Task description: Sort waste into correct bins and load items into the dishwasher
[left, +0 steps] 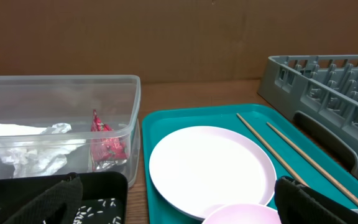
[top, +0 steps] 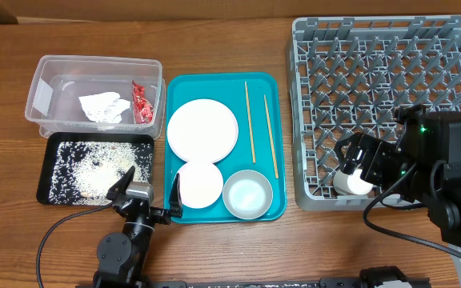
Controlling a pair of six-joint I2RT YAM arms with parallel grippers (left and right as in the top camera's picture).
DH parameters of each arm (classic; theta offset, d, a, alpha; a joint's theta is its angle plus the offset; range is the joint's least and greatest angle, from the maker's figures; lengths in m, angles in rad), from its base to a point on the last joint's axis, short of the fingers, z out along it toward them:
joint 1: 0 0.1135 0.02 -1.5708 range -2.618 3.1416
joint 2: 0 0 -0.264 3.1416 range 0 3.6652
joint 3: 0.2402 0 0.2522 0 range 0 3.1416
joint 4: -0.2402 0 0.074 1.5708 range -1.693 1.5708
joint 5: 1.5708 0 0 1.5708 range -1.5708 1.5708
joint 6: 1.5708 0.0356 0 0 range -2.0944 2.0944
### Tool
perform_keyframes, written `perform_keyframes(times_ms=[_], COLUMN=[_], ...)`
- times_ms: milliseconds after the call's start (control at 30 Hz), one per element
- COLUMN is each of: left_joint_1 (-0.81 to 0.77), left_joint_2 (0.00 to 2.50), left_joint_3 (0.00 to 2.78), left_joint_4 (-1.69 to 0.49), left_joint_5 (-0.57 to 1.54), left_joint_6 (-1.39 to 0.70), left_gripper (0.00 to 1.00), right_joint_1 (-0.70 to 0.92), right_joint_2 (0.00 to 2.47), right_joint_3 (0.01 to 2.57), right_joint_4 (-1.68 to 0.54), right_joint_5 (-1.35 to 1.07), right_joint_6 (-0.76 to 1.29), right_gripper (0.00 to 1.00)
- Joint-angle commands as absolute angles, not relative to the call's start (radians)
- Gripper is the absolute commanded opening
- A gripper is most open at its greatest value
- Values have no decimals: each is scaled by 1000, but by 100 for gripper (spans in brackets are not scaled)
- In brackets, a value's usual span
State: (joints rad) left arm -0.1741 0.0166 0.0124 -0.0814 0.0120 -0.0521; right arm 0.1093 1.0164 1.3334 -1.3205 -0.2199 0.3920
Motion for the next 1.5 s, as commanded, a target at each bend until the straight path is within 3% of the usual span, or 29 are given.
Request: perform_keyframes(times_ms=[0,367,467,567,900,1033,1333,1467], left_joint_1=[-164,-164,-164,-164,-164,-164,-164,-164], left_joint_2=[5,5,5,5,5,5,5,5], left_joint_3=[5,5,5,5,5,5,5,5], left_joint_4=[-77,-77,-76,-77,-77,-76,-76,-77], left_joint_5=[19,19,19,19,19,19,19,19], left_joint_6=[-59,-59,-59,-59,-59,-59,-59,-59], left_gripper=[100,100,100,100,100,100,100,100], right_joint_1=[105,105,110,158,600,724,754,754], right_joint_2=[1011,1013,1015,1024,1098,1185,1523,1633], right_joint_3=[1342,1342,1342,1342,1222,1131,1046,1046], right_joint_4=[-1315,-1230,-1206,-1227,-1210,-1141,-848,-795], right_joint_5=[-211,-242,-447,-476,-134,-63,33,33], right_joint_6=[389,399,384,356,490,537,360,339], right_gripper=[100,100,96,94,79,78,74,65])
